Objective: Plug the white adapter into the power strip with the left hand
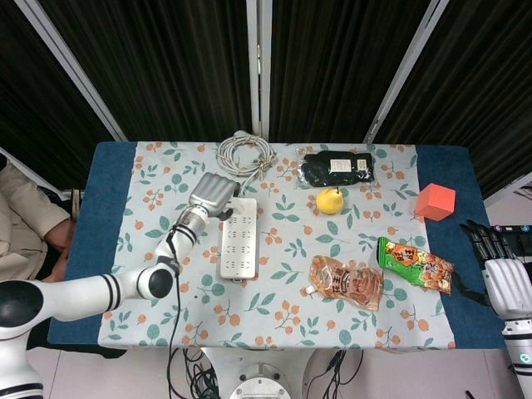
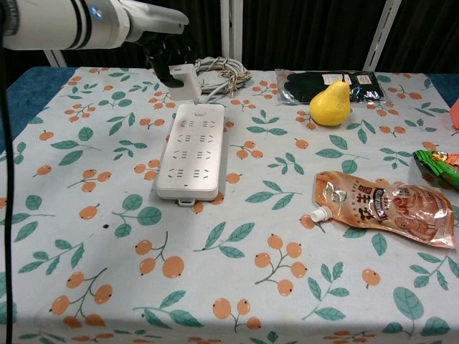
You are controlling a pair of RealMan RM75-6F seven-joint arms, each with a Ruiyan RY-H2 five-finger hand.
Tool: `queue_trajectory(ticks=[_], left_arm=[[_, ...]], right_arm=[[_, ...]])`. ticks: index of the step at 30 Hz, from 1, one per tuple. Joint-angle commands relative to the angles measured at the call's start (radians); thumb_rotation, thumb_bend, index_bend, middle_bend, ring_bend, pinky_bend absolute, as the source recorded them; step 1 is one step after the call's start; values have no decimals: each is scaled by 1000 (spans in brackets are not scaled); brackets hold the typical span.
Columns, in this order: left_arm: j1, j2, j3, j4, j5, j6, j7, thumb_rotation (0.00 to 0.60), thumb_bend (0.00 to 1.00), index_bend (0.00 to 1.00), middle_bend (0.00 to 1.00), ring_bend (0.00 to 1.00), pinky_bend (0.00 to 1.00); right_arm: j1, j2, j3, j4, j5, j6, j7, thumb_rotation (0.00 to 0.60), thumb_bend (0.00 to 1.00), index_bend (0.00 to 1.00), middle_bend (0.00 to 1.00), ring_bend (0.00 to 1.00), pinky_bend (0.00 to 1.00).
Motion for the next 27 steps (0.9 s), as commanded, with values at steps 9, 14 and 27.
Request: queue_trajectory(ticks=[9, 14, 27], left_arm=[[-63, -38, 76, 16, -31, 16, 36, 600, 418, 644, 723, 526, 533], [-65, -25, 94, 8, -36, 15, 25, 600, 418, 644, 723, 526, 533], [-80, -24, 129, 24, -65, 17, 13, 600, 418, 644, 723, 526, 533]], right_arm=[[-4, 0, -1, 6, 0, 3, 6, 600, 280, 0, 43, 0, 0], [-3, -1, -1, 6, -1, 1, 5, 600, 280, 0, 43, 0, 0], [-6, -1, 0, 5, 0, 4, 4, 600, 280, 0, 43, 0, 0]])
